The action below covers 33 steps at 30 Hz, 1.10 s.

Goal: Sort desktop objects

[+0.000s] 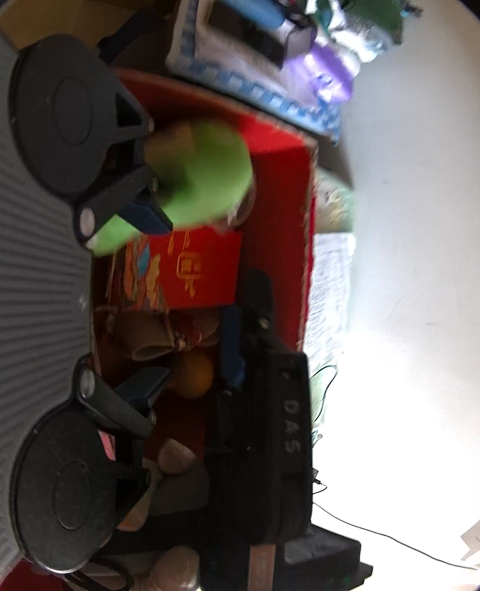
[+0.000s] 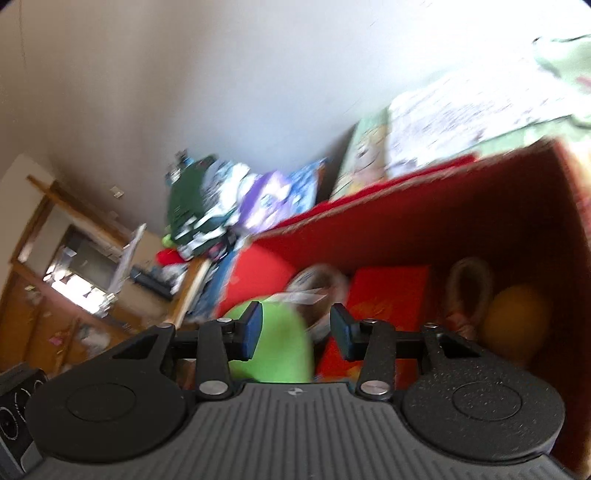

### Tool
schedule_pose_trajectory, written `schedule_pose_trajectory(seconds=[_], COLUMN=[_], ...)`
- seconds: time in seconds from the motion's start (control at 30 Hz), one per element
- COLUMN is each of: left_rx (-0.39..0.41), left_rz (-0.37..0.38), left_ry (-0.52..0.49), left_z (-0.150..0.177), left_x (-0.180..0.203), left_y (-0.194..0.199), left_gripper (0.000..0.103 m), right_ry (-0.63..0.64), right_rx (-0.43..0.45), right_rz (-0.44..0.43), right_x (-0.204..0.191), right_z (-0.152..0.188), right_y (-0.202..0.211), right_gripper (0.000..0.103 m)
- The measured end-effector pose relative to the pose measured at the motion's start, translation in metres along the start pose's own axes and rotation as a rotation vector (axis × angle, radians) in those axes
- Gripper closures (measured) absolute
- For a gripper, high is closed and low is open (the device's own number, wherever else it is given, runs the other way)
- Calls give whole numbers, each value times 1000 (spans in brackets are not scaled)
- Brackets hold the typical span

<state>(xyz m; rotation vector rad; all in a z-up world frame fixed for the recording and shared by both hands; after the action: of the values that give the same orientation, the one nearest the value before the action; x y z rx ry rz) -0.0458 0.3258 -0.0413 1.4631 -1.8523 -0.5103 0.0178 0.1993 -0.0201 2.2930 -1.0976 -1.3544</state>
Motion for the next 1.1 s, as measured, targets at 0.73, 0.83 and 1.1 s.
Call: schedule_pose_trajectory(seconds=[0.73,0.83,1.1], left_rx=[-100,-97,-106], left_rz=[-82,-81,-82], left_ry=[-8,-6,-3], left_z=[-12,-11,-9], left_x=[-3,-4,-2], left_y=[-48,-48,-51], left_gripper=[4,3,1], right_ry=[-42,-40,-24], right_rx=[-41,-40,-32], right_rz=[125,128,145], right_x=[21,21,19], right_z=[0,0,1], right_y=[-13,-13,-13], right_gripper=[58,58,58])
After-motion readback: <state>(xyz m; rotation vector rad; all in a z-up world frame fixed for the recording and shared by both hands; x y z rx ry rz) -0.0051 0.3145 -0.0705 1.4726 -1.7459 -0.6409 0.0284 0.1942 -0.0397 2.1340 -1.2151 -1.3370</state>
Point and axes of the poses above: each gripper's, at about its wrist camera, not at the fingertips, and y roughly against the way its jaws point, x to its right, z to its underside, the point moved 2 cm from there along -y, roughly the way its jaws point, and after that the axes turned 5 degrees about z, right-handed, at the moved point
